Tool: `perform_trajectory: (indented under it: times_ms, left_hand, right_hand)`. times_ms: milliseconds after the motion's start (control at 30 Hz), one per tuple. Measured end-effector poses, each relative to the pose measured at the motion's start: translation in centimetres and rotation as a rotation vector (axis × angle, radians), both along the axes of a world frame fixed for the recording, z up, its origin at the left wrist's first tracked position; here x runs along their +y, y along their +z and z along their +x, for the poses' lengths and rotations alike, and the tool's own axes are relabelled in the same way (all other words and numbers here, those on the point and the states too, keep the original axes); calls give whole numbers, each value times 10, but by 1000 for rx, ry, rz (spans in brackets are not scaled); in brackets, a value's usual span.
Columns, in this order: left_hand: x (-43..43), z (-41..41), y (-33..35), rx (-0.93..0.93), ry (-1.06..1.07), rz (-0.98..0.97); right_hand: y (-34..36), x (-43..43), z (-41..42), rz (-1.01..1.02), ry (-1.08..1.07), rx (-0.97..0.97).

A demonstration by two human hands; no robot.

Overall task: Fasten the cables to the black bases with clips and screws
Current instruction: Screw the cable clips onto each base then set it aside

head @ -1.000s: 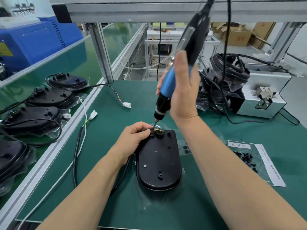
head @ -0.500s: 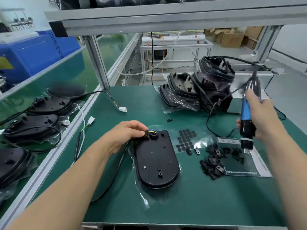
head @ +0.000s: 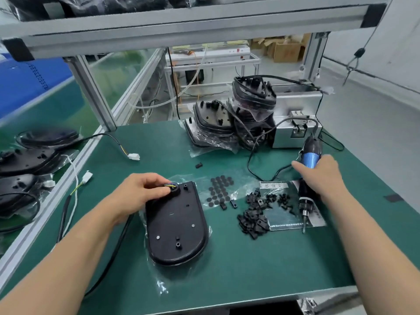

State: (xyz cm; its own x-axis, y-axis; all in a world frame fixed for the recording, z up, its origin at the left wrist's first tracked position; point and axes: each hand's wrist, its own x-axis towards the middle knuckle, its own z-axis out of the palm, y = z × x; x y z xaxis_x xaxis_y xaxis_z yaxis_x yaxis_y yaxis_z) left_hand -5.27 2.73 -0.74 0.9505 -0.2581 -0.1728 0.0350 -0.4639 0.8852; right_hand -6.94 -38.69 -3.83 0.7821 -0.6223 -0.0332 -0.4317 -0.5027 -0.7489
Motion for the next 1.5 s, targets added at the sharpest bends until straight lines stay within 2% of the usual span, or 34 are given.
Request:
perform_trajectory:
  times_ms: [67,133,200,267,367,467,600,700,867,1033,1233,1333,1500]
  left_hand:
    - [5,2,7,16,-25,59]
    - [0,11,17,7,-36,142]
    - [-21,28,25,-63,-39,246]
    - [-54,47,25,-131,-89,439]
    - [-103,66,17,-165,-206,709]
    - [-130,79,5,-141,-262,812]
    - [-141,89,-1,-31,-310,820]
    - [-145,89,-9,-166,-249,873]
    - [-143,89,-12,-237,-256,861]
    - [-134,93,-8,-252,-224,825]
    - [-126,92,-9,-143,-241,664]
    - [-127,89,-10,-94,-272,589]
    - [-131,88,-9,45,-239,346]
  right_hand:
    - [0,5,-1,-227,-15,12]
    - [5,23,-4,-465,-42,-157]
    - [14,53,0,-569,123,-358]
    - [20,89,11,-474,464,-340]
    - [16,129,28,-373,762,-64]
    - [7,139,40,-369,785,64]
    - [2,135,44,-332,750,67]
    - [-2,133,44,-322,730,62]
    - [1,126,50,-368,807,162]
    - [19,119,75,-525,902,316]
    - [31,118,88,-665,1066,400]
    - [37,114,91,-642,1133,369]
    - [35,107,85,-437,1091,135]
